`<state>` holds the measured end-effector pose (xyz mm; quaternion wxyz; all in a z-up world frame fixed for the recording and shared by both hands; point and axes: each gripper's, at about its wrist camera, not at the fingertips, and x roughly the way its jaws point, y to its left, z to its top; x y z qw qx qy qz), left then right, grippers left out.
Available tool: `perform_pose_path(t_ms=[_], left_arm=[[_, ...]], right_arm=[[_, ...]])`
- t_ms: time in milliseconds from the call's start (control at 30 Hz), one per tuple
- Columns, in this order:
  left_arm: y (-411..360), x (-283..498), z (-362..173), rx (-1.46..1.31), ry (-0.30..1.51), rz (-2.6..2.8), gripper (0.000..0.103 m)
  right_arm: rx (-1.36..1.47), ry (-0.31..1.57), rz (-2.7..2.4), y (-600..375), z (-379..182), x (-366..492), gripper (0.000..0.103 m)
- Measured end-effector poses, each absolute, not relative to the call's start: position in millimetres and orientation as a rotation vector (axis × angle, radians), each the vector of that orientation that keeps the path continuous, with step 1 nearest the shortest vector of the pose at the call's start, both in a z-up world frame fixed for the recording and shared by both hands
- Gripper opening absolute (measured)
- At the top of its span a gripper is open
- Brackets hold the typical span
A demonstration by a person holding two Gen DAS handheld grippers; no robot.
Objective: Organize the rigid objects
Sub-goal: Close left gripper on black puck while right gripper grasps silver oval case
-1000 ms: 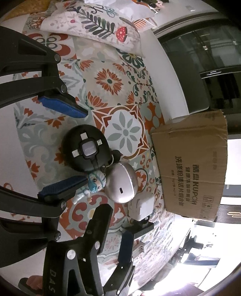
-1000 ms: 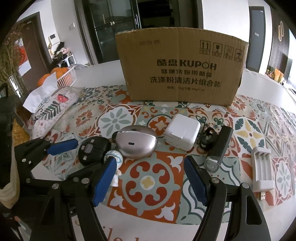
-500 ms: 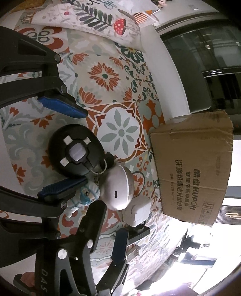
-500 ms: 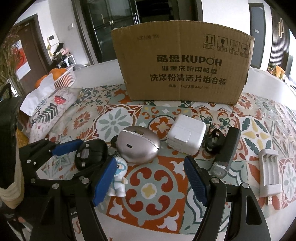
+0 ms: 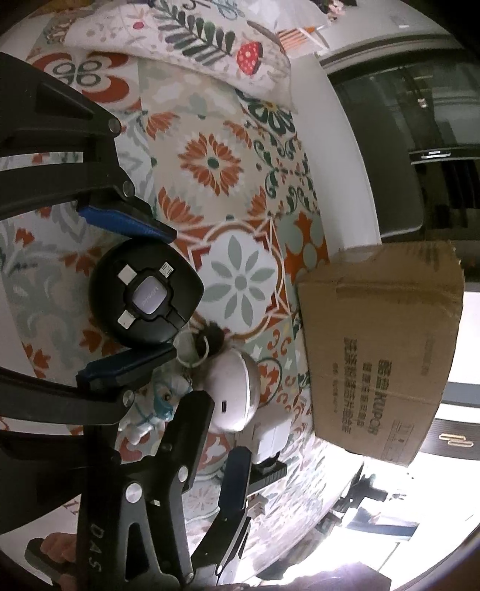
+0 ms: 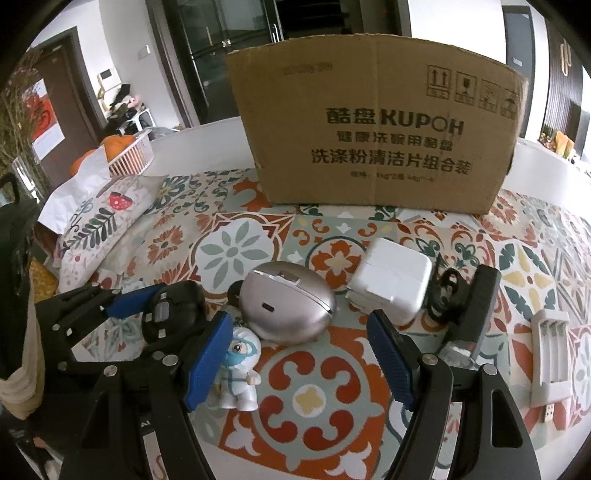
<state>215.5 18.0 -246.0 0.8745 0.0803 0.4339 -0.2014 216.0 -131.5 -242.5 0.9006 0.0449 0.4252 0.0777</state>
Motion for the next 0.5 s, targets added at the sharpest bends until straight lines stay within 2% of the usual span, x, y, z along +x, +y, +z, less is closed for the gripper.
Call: perform_pose_path(t_ms=[500], left_arm=[[35.0, 230.6, -247.4, 0.142, 0.917, -0.367, 0.055]], right_arm=[[0.145, 0.919, 0.159, -124.5, -257.5, 243.4, 0.076]])
